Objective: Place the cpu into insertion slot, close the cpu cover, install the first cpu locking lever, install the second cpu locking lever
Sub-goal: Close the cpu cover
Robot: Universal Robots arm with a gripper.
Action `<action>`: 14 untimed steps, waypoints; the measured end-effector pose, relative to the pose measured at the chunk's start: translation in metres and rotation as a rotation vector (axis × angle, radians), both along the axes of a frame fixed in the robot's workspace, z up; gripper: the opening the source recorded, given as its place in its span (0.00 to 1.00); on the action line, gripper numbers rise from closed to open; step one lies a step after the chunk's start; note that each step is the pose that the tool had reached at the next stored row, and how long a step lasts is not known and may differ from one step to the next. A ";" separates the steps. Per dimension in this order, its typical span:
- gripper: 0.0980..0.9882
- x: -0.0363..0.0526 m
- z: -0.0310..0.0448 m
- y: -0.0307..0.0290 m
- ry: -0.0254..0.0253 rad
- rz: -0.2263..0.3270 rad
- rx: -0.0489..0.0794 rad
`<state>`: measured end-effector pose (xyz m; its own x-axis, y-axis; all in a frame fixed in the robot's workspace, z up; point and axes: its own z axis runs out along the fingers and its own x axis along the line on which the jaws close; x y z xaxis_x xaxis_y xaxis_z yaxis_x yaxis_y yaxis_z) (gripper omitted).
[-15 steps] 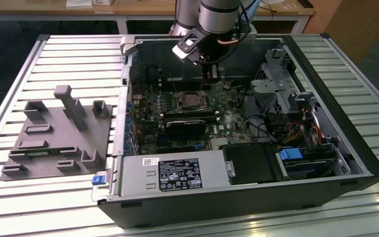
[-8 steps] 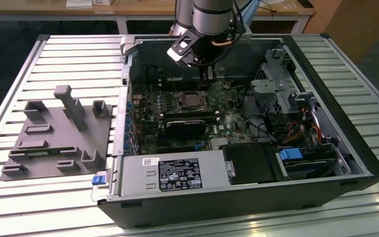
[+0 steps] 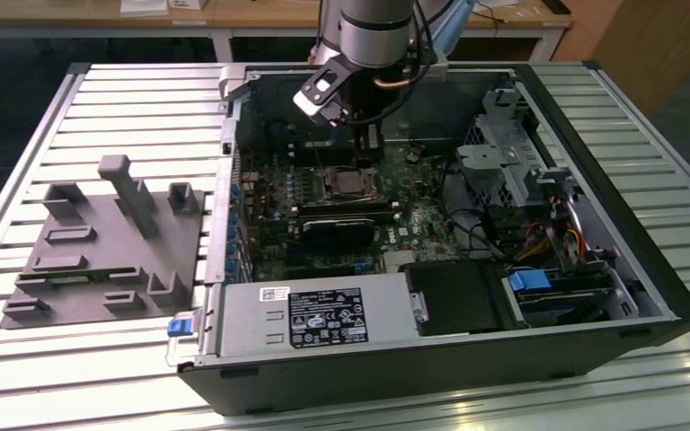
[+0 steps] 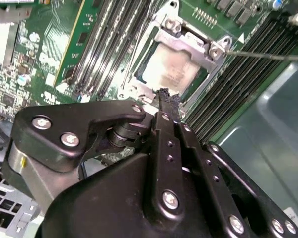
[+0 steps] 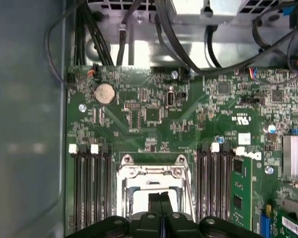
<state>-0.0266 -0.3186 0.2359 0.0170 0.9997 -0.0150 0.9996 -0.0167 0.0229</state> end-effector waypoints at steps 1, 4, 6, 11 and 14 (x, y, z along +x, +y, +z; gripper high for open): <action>0.00 -0.0014 -0.0005 -0.0006 0.0000 0.000 0.000; 0.00 -0.0054 -0.0017 -0.0034 0.0000 0.000 0.000; 0.00 -0.0079 -0.0024 -0.0054 -0.0001 0.000 0.000; 0.00 -0.0157 -0.0050 -0.0074 -0.0002 0.000 0.001; 0.00 -0.0190 -0.0071 -0.0076 -0.0001 0.000 0.008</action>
